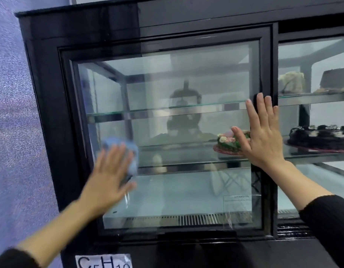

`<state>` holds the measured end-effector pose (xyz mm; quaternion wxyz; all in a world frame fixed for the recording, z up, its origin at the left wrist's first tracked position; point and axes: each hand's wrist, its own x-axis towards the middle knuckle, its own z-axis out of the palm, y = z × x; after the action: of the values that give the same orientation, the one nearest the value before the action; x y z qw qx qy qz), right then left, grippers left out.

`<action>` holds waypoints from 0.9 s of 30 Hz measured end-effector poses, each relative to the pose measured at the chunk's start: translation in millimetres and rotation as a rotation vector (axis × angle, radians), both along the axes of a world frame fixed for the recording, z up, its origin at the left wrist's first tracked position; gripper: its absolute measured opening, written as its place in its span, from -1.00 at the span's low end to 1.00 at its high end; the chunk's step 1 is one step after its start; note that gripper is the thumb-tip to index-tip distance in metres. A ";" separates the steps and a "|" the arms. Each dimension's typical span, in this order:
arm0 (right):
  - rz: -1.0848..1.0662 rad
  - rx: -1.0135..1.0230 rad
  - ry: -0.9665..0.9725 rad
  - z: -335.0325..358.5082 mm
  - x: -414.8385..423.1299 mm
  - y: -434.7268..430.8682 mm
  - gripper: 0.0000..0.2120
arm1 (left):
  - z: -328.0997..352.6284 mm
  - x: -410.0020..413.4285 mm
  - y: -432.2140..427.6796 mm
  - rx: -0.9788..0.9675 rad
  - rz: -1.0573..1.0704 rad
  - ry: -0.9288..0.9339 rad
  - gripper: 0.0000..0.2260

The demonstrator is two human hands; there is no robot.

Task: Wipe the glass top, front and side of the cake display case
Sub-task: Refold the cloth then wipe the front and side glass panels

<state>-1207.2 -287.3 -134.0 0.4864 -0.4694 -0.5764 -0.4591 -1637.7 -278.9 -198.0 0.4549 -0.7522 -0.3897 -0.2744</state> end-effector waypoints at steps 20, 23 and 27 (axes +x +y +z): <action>0.032 0.064 0.003 -3.7 1.4 3.9 -0.36 | -86.9 69.0 -9.7 0.028 -0.168 0.274 -0.52; 0.023 0.053 0.004 -4.1 1.2 5.1 -0.36 | -70.5 65.0 -0.8 0.049 -0.227 0.429 -0.54; 0.027 0.050 0.003 -4.9 1.4 4.3 -0.37 | 84.1 103.7 15.3 0.166 -0.298 -0.026 -0.56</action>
<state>-1205.8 -283.0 -138.8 0.5050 -0.4501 -0.5703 -0.4660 -1534.0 -263.5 -113.8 0.4646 -0.7580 -0.2559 -0.3797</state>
